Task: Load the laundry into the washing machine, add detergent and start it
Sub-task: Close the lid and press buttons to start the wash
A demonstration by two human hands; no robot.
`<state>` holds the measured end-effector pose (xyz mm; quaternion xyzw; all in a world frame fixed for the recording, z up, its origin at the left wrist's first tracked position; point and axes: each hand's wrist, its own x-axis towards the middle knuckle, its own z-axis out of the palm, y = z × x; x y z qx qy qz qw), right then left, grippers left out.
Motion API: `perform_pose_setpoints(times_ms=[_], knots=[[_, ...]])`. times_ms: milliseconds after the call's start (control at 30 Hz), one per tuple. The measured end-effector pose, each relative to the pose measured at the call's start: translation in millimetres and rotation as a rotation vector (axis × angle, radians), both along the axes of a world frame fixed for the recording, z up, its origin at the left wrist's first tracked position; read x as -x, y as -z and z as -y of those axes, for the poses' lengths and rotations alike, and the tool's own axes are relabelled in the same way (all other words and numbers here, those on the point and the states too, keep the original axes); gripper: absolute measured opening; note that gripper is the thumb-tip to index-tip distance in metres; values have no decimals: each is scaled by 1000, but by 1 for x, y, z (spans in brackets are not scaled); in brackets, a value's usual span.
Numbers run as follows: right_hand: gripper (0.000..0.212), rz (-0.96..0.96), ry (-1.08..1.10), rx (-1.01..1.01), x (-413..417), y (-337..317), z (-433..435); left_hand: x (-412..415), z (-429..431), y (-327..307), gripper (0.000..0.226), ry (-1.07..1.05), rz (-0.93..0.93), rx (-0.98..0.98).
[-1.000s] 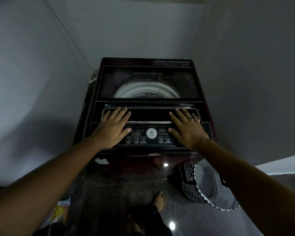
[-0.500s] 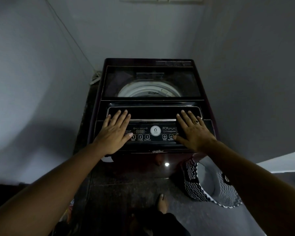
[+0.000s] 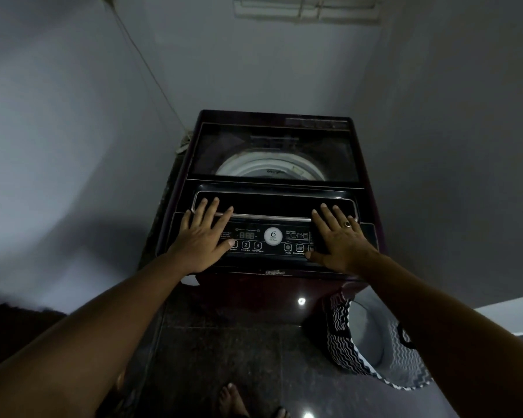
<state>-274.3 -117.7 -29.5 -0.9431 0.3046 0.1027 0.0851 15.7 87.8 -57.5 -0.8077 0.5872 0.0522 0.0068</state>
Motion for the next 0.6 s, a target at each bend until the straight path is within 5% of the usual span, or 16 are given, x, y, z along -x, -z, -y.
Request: perform_pose_setpoints(times_ms=[600], knots=[[109,17,-5,-3,1,6,0,4,2,9,79,-49,-58,2]])
